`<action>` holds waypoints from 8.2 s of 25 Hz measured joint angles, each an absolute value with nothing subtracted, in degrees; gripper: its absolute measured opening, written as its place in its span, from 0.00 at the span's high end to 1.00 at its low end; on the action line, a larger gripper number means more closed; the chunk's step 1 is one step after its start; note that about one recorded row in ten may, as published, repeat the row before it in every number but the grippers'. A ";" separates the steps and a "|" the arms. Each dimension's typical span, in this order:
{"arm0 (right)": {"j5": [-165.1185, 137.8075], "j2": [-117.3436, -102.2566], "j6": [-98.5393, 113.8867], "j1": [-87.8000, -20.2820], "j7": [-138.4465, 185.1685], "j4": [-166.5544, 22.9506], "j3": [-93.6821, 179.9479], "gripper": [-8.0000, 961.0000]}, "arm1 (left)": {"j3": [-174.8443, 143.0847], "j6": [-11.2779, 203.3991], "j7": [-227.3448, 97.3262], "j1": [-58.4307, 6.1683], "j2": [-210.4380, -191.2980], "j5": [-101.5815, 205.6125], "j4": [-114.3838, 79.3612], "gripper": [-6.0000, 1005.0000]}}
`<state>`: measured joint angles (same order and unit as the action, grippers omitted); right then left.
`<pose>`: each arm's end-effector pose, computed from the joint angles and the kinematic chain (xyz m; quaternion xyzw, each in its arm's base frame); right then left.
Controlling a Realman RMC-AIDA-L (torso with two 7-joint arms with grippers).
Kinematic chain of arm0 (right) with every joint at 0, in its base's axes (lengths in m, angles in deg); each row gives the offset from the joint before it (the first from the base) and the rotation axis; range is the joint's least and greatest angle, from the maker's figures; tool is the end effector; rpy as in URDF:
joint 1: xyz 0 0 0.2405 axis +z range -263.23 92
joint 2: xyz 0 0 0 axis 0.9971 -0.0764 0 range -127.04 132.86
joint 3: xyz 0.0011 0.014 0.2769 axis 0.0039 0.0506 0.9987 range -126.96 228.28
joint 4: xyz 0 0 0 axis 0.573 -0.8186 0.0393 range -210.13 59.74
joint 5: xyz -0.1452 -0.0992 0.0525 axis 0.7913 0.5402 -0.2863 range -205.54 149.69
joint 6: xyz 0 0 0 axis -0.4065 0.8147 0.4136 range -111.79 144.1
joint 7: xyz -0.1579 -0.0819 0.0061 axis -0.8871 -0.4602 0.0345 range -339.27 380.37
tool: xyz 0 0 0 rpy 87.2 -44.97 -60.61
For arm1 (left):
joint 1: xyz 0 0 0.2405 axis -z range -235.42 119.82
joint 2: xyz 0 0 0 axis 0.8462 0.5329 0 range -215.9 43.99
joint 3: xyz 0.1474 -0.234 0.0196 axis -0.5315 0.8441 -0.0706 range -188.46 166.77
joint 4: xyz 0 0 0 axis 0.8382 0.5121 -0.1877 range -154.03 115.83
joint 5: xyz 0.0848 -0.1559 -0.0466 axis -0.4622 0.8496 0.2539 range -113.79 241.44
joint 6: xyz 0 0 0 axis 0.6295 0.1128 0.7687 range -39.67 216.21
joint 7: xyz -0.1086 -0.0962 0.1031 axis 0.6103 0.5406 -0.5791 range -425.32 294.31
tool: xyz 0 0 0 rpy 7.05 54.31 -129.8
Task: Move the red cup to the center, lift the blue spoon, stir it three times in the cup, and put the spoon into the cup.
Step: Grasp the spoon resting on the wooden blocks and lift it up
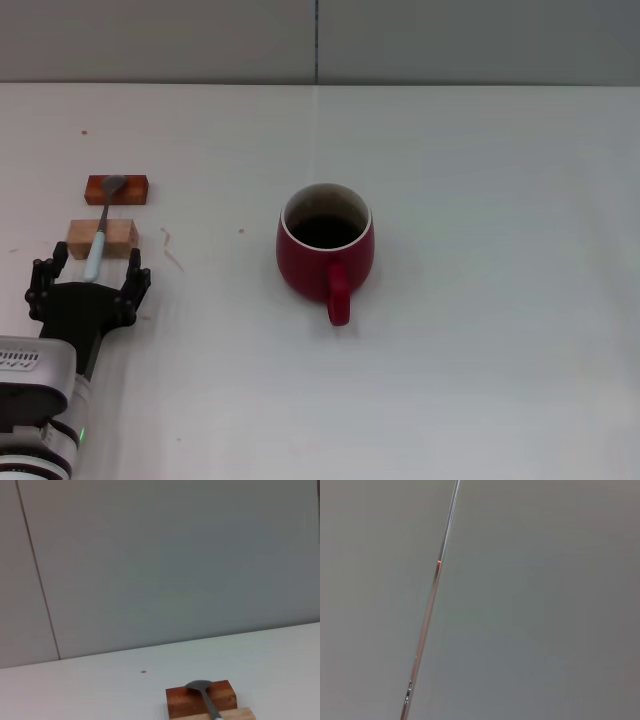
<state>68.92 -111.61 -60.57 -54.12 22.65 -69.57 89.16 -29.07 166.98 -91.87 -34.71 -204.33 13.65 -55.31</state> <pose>0.3583 0.3763 0.1304 -0.5402 0.1320 0.2427 0.7949 -0.3408 0.2705 -0.0757 -0.6975 -0.2819 -0.1457 0.6425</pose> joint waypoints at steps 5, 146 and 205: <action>68.93 -111.61 -60.60 -54.27 22.65 -69.57 89.16 0.32 | -28.96 166.67 -91.77 -34.51 -204.41 13.65 -54.88 0.16; 69.19 -112.40 -61.28 -54.77 22.66 -69.57 88.45 0.32 | -27.49 166.26 -91.77 -34.45 -204.61 12.24 -53.38 0.83; 69.19 -112.93 -61.98 -54.95 22.66 -69.48 88.12 0.32 | -23.85 164.99 -85.14 -36.93 -204.34 7.57 -54.09 0.83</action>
<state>69.19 -112.93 -61.98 -54.95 22.66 -69.48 88.12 -23.85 164.99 -85.14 -36.93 -204.34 7.57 -54.09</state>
